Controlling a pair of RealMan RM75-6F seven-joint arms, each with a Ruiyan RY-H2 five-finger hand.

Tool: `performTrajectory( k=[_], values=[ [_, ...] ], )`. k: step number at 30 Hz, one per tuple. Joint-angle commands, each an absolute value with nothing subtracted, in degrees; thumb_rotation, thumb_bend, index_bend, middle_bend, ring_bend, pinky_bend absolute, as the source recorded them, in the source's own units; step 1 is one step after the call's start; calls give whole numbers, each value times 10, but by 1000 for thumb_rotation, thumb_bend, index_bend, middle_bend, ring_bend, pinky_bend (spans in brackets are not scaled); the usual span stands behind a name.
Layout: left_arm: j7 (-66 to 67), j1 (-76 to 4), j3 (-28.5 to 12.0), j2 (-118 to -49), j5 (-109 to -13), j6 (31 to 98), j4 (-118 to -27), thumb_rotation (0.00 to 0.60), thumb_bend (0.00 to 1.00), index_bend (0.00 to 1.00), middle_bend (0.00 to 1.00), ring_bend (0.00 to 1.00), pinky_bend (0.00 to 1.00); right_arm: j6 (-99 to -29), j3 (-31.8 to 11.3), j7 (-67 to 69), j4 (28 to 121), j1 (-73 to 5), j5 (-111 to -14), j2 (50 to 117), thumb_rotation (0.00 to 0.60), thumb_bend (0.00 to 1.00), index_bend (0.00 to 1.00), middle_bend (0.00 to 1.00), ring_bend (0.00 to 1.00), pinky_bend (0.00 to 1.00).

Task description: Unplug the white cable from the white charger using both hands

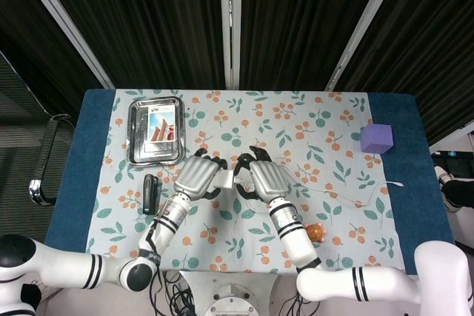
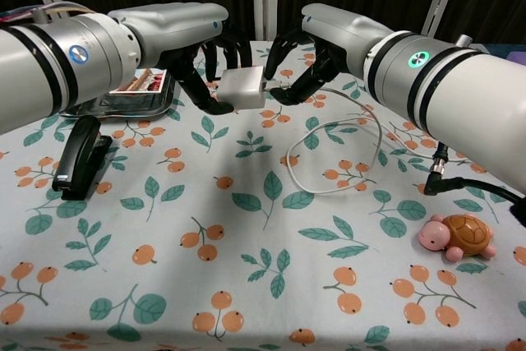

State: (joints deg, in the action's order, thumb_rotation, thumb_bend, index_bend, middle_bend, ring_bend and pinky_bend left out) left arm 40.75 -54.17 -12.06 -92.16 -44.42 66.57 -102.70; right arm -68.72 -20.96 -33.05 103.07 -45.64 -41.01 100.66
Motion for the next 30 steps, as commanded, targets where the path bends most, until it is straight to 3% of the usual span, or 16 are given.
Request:
performTrajectory(
  k=[1,15,30],
  values=[
    [411,-543,-122,-921,-443,668,-1030,600,440,568,557,421,199,-689,-209,-328,1031,-457,-410,1006,600,294,478,232,0,0],
    [424,-547,-122,-924,-435,676,-1032,600,440,567,556,421,200,-695,-206,-316,1029,-464,-404,1008,600,327,614,261,0,0],
    [416,-534,-101,-927,-437,672,-982,600,440,567,554,420,194,-710,-185,-304,1047,-437,-409,960,600,327,620,269,0,0]
  ],
)
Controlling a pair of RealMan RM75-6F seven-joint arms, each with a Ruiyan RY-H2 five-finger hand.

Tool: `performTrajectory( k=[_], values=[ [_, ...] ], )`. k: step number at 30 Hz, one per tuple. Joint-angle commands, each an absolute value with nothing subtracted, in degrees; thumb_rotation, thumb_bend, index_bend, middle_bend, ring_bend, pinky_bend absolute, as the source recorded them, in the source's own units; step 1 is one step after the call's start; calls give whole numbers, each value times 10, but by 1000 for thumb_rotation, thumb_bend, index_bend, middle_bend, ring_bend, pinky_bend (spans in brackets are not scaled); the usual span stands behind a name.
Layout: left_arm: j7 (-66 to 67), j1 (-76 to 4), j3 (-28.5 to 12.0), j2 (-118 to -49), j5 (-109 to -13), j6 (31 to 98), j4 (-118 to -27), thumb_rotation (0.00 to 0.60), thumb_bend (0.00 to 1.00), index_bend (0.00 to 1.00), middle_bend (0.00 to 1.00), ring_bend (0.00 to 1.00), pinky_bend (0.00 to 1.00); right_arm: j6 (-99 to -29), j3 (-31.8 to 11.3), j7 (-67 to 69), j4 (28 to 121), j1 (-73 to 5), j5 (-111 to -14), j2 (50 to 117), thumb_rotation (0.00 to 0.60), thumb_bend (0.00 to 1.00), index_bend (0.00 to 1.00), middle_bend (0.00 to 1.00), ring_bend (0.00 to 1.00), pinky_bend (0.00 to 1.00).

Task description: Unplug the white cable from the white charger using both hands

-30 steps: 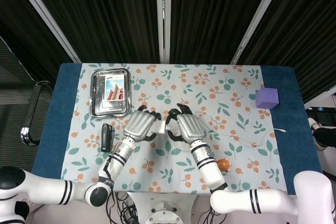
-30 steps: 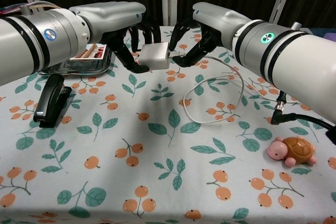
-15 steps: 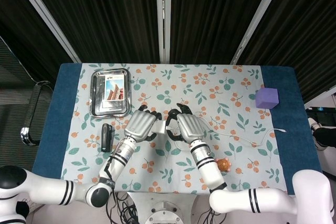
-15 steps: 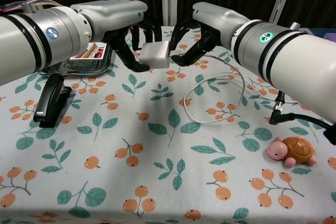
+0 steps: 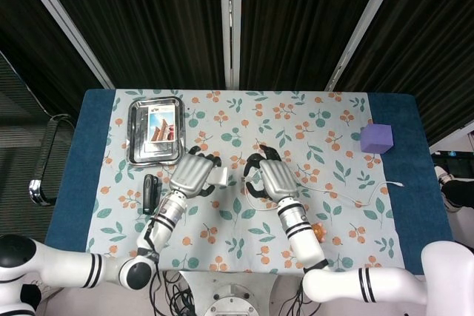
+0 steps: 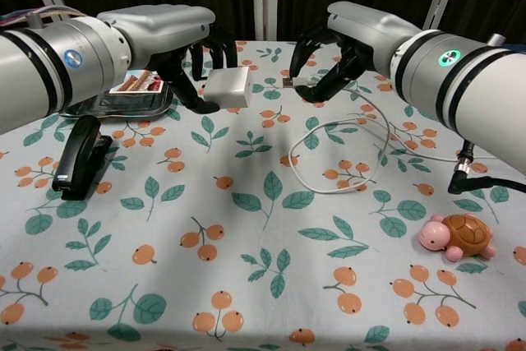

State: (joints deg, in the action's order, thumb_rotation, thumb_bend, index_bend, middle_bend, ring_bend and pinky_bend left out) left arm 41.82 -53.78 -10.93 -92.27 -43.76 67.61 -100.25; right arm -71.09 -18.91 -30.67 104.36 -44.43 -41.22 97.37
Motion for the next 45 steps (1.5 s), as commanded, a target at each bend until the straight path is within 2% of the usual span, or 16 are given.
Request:
performTrajectory(
  k=[1,10,12,15,17,20,21,26,31,39,45],
  values=[
    [414,-532,-97,-931,-435,667,-968,600,440,568,553,419,190,-707,-184,-302,1047,-433,-406,952,600,327,620,269,0,0],
    [384,-524,-79,-974,-438,622,-860,600,442,548,524,357,114,-652,-165,-279,1011,-425,-361,931,600,327,624,259,0,0],
    [386,-525,-75,-980,-432,608,-844,600,435,507,492,318,95,-646,-162,-275,998,-425,-357,935,600,327,623,249,0,0],
    [384,-524,-77,-985,-423,594,-831,600,403,354,374,198,49,-633,-153,-279,980,-430,-347,942,600,327,568,219,0,0],
    [385,-523,-77,-986,-420,591,-827,600,385,260,295,130,28,-622,-148,-283,973,-434,-340,944,600,327,405,166,0,0],
    [378,-518,-80,-982,-427,594,-831,600,343,181,214,67,7,-613,-142,-288,973,-438,-341,941,600,300,59,27,0,0],
    [372,-514,-81,-977,-434,597,-838,600,336,176,207,63,5,-613,-142,-285,976,-437,-345,938,600,276,13,5,0,0],
    [337,-484,-77,-939,-487,638,-877,600,313,162,200,63,0,-618,-139,-267,997,-425,-379,906,600,148,0,0,0,0],
    [290,-419,-61,-868,-554,725,-921,600,302,163,200,62,0,-630,-134,-197,1021,-381,-459,839,600,159,0,0,0,0],
    [190,-291,-28,-737,-626,850,-943,600,301,191,214,63,0,-669,-69,-69,1033,-291,-690,703,600,195,0,0,0,0],
    [128,-198,17,-675,-674,912,-937,600,301,197,216,62,0,-724,-20,4,1031,-222,-771,637,600,212,0,0,0,0]
  ],
)
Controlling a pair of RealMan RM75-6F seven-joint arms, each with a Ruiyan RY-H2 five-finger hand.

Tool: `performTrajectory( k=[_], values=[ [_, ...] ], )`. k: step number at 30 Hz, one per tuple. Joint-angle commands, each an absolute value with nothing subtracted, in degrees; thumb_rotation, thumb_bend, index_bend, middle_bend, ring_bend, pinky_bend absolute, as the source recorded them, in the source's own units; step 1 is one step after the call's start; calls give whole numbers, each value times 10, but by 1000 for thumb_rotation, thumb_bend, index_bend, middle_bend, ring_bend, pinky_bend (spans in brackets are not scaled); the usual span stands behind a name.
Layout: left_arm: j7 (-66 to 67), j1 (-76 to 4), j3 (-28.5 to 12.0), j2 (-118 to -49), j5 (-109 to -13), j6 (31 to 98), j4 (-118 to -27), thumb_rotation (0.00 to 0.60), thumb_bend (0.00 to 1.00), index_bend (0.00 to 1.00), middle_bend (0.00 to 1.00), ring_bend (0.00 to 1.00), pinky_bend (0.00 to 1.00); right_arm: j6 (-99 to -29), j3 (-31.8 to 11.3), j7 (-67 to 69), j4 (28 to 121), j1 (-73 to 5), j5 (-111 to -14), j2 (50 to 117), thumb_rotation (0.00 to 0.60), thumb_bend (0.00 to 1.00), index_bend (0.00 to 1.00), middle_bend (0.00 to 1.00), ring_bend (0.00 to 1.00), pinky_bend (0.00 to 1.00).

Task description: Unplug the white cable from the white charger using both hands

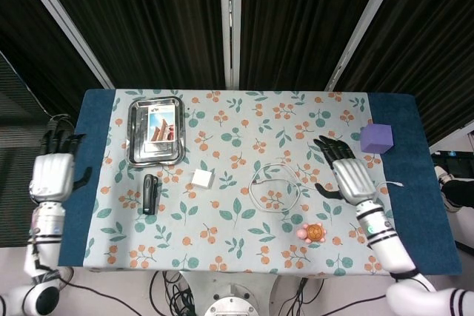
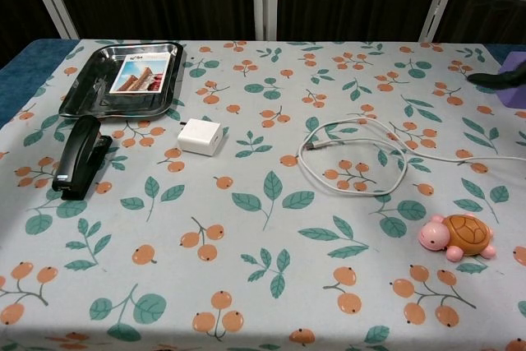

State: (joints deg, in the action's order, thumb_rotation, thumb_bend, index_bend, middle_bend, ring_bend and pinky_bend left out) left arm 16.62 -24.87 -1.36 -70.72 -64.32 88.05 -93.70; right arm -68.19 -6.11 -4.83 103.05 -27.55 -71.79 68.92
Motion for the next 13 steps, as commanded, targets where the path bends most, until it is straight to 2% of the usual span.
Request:
performTrajectory(
  k=[1,8,13],
  values=[
    [124,-185,25,-668,-678,920,-940,600,301,198,216,62,0,-737,-15,8,1030,-211,-780,630,600,213,0,0,0,0],
    [125,-102,69,-650,-741,981,-969,600,299,207,216,63,0,-820,27,0,1040,-135,-838,608,600,220,0,0,0,0],
    [144,-71,77,-660,-783,1009,-978,600,286,207,216,63,0,-849,36,-18,1047,-109,-863,610,600,224,0,0,0,0]
  ],
)
